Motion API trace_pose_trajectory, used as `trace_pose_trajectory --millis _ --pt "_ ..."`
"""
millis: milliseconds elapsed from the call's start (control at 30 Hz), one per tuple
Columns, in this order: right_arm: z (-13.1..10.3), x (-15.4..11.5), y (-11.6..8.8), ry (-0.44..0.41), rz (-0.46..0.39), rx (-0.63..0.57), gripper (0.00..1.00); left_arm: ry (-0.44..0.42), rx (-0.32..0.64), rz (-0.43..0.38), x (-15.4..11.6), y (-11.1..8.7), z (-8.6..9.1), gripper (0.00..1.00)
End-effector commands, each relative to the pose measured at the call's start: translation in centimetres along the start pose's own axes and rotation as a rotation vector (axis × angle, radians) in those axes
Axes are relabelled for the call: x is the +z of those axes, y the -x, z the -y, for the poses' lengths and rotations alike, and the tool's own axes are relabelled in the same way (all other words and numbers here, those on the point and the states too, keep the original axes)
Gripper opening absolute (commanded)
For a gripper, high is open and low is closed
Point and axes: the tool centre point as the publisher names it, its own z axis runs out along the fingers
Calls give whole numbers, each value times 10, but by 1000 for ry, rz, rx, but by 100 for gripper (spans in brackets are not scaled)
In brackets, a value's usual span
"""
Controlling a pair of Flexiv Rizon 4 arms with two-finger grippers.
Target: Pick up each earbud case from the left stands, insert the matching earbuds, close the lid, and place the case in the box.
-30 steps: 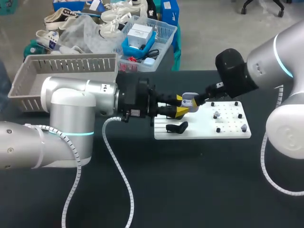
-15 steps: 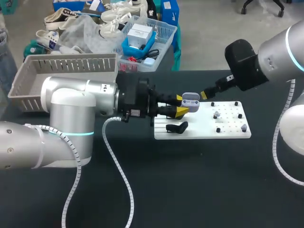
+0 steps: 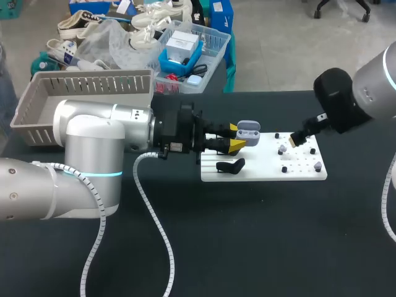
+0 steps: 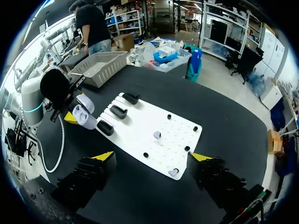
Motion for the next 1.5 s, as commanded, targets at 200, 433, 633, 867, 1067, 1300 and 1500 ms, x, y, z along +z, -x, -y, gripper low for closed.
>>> trace_pose_trajectory --millis 200,433,633,867,1067,1300,1500 --pt "13 19 -25 -230 -61 21 93 1 1 0 1 0 0 0" --pt "20 27 -40 -262 -110 33 76 1 1 0 1 0 0 0" --pt "28 32 -51 -306 -135 47 69 1 1 0 1 0 0 0" --pt "30 39 -58 -327 -152 59 46 1 1 0 1 0 0 0" --pt "31 47 -60 -345 -173 59 45 1 1 0 1 0 0 0" --pt "33 56 -63 -353 -202 58 46 1 1 0 1 0 0 0" --pt "35 61 -63 -355 -214 58 47 1 1 0 1 0 0 0"
